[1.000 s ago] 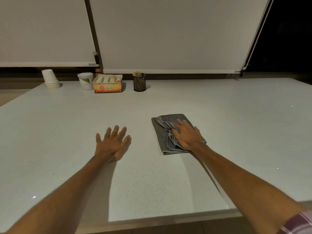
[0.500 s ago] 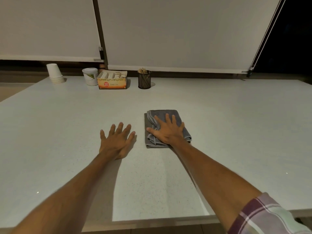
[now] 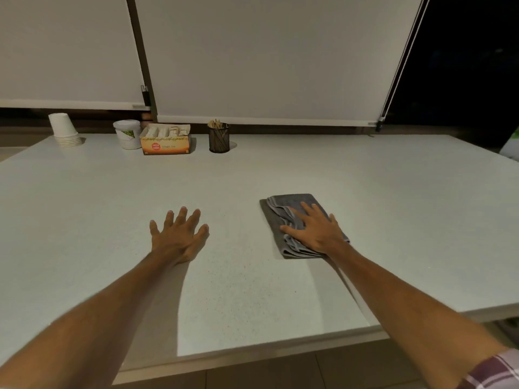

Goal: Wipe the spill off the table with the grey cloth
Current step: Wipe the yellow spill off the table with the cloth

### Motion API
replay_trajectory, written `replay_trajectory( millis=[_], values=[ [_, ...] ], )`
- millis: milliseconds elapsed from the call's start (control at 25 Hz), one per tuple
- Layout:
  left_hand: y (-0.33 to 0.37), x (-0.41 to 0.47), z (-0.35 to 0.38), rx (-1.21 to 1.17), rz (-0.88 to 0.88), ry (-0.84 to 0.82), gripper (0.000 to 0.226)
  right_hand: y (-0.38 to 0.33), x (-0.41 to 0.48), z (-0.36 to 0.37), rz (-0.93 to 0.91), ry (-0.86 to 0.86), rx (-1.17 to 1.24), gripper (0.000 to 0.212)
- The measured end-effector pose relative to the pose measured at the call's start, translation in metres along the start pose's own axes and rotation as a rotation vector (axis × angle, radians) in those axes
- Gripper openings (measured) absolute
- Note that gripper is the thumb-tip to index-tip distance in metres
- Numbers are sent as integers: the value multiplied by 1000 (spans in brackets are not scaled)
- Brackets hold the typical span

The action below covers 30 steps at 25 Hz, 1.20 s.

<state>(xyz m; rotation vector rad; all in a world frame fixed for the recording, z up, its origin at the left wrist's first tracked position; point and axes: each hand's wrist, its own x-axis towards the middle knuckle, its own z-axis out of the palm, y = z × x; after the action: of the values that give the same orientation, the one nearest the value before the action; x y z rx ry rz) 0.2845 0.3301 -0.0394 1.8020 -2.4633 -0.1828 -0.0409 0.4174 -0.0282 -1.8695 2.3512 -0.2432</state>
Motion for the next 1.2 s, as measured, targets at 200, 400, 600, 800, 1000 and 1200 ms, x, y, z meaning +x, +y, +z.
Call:
replay_trajectory(
  millis=[200, 400, 600, 800, 1000, 1200],
  values=[
    [1, 0, -4, 18, 9, -3, 68, 49, -9, -15, 220, 24, -16, 82],
    [-2, 10, -8, 38, 28, 7, 68, 38, -1, -18, 311, 57, -11, 77],
    [-10, 29, -13, 0, 42, 28, 66, 39, 21, -20, 361, 68, 16, 76],
    [-14, 49, -10, 14, 29, 3, 68, 37, 63, -21, 370, 60, 6, 77],
    [-13, 63, -4, -30, 9, 5, 71, 33, 114, -20, 340, 37, -15, 80],
    [-13, 64, -1, -24, -3, 17, 70, 7, 162, -12, 296, 19, -18, 81]
  ],
)
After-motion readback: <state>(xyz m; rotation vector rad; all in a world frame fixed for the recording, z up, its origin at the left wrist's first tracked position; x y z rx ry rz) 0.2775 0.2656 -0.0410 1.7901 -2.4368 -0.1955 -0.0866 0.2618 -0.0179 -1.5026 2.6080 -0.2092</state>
